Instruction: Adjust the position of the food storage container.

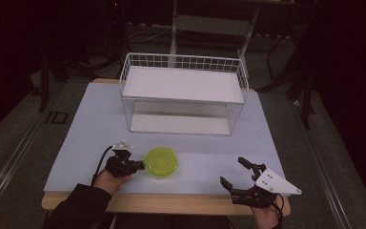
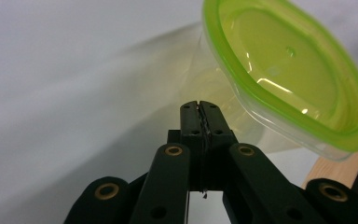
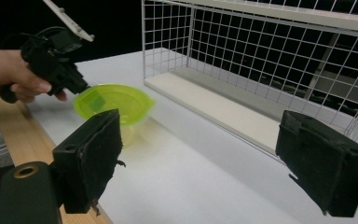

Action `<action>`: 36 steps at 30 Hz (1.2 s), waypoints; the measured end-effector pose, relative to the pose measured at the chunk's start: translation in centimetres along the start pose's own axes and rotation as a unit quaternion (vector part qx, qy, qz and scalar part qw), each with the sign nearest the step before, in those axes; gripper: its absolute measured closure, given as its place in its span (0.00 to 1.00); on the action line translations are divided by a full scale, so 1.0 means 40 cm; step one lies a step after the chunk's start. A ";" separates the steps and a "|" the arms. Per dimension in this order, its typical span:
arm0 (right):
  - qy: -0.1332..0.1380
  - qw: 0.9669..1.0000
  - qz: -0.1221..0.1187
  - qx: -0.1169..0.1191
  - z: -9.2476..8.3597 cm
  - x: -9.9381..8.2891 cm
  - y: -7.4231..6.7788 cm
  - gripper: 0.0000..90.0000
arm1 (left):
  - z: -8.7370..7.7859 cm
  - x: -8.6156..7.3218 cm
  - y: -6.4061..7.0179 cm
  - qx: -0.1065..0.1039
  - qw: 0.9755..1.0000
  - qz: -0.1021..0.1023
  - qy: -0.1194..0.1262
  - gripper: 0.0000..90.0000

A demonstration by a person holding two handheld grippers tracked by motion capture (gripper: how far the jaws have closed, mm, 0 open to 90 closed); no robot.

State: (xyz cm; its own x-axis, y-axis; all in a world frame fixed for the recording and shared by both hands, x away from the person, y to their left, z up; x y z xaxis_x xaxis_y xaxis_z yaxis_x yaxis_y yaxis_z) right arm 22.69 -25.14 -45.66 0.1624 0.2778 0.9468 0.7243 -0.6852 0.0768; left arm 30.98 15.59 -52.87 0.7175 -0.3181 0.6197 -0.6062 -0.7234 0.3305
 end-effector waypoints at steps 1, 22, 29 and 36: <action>0.000 1.000 0.000 -0.001 0.000 0.000 0.000 0.16 | 0.005 0.003 0.001 0.001 1.000 0.001 0.001 1.00; -0.004 1.000 0.007 0.004 -0.002 -0.003 0.004 0.16 | 0.001 -0.023 0.029 0.013 1.000 -0.028 0.006 1.00; -0.008 1.000 0.006 0.008 0.004 -0.005 0.005 0.16 | 0.032 -0.015 0.006 -0.007 0.998 -0.066 0.008 1.00; -0.008 1.000 0.006 0.006 0.000 -0.005 0.004 0.16 | 0.059 0.008 0.022 -0.020 0.998 -0.059 0.006 1.00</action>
State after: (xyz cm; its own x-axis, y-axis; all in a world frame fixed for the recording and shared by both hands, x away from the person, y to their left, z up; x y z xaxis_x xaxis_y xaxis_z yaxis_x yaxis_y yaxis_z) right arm 22.79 -25.31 -45.85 0.1818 0.2817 0.9421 0.7299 -0.6807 0.0627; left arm 31.49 13.40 -54.07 0.7808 -0.2238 0.5834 -0.5305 -0.7306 0.4297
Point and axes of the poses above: each handheld gripper's, and its own axes: z roughly forward along the jaws, x roughly out of its top, y roughly to its right, the point moved 1 cm from there along z, roughly forward along the jaws, and after that the axes turned 4 degrees about -y, right-handed, at the moved point
